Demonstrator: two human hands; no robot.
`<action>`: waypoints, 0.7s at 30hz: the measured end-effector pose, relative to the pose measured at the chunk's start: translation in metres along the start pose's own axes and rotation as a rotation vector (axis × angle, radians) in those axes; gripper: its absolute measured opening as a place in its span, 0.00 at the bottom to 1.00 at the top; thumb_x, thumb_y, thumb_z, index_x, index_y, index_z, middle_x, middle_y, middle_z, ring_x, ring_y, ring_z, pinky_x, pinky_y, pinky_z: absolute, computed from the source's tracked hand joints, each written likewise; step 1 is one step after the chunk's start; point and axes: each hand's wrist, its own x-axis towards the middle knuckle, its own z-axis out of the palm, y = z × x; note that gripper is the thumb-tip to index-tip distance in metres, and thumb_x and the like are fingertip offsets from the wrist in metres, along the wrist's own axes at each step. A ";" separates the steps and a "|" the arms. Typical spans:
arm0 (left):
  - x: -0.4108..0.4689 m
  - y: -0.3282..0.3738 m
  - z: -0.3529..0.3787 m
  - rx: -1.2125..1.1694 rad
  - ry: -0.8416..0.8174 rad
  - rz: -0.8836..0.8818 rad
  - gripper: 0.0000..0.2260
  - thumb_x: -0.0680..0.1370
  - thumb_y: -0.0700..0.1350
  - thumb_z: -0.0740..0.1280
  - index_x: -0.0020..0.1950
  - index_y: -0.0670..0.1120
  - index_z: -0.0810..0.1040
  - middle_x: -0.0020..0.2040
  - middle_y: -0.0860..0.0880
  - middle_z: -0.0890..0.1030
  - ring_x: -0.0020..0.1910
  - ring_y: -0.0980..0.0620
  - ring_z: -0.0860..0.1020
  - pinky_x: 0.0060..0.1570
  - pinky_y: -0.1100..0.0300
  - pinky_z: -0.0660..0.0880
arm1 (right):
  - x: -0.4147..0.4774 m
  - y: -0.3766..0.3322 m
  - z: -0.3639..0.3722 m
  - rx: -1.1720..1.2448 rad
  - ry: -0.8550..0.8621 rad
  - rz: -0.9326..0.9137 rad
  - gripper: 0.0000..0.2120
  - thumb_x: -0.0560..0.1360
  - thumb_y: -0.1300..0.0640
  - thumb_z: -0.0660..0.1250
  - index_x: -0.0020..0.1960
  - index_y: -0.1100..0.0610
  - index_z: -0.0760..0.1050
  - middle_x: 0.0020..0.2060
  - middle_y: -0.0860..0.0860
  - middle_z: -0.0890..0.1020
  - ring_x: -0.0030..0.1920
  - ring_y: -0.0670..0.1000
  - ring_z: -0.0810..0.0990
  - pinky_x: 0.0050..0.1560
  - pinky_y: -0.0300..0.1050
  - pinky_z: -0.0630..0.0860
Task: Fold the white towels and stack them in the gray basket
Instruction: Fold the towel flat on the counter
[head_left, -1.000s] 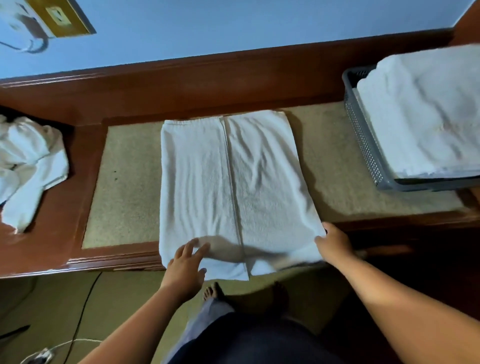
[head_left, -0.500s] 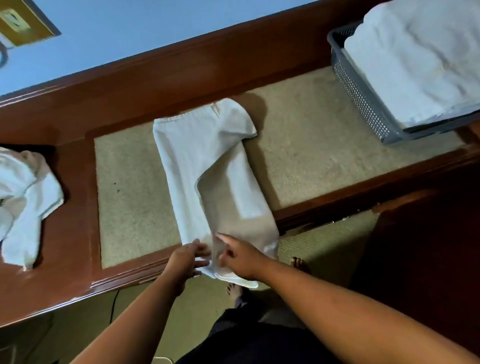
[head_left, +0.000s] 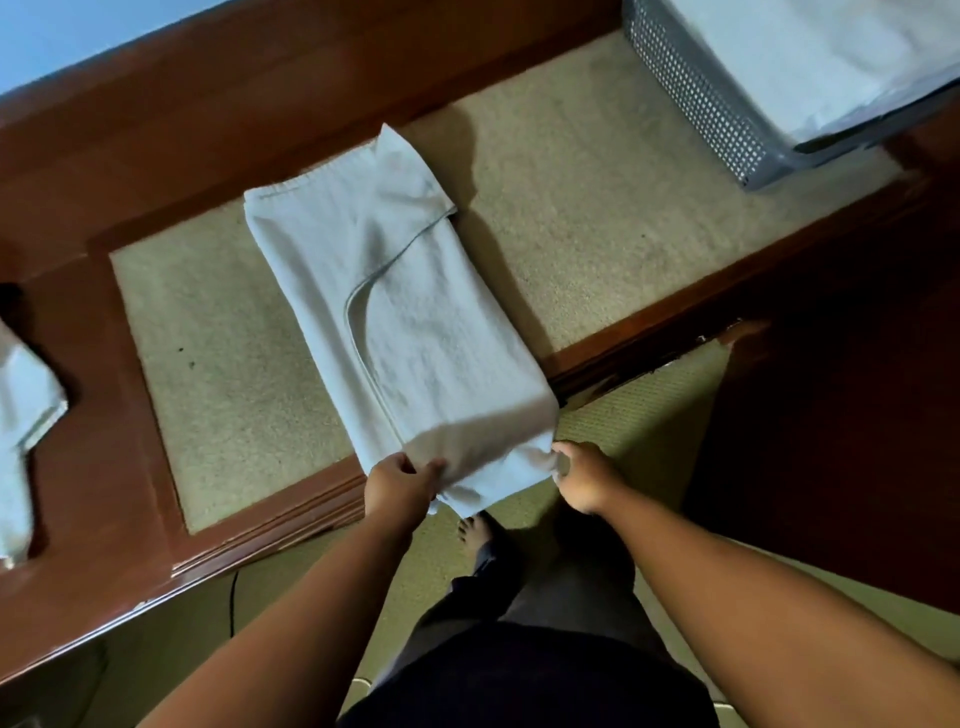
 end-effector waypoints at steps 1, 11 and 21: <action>0.001 -0.003 0.000 -0.015 -0.014 0.006 0.10 0.77 0.50 0.74 0.47 0.43 0.81 0.38 0.44 0.85 0.35 0.48 0.83 0.30 0.61 0.72 | 0.005 -0.001 0.000 0.047 0.056 0.029 0.19 0.76 0.49 0.63 0.67 0.47 0.72 0.65 0.53 0.77 0.63 0.57 0.77 0.65 0.51 0.74; 0.000 -0.032 0.007 -0.078 -0.219 -0.070 0.05 0.78 0.42 0.73 0.51 0.44 0.80 0.41 0.44 0.83 0.35 0.50 0.79 0.33 0.56 0.73 | 0.040 -0.001 0.049 1.222 -0.062 0.397 0.24 0.80 0.52 0.67 0.74 0.51 0.65 0.68 0.53 0.75 0.68 0.55 0.74 0.54 0.53 0.72; 0.006 -0.037 0.012 0.019 -0.112 -0.050 0.05 0.80 0.49 0.69 0.53 0.50 0.81 0.45 0.50 0.86 0.41 0.49 0.85 0.34 0.58 0.75 | 0.031 0.014 0.038 0.872 0.240 0.408 0.18 0.81 0.66 0.60 0.70 0.64 0.70 0.67 0.60 0.75 0.66 0.61 0.75 0.58 0.46 0.72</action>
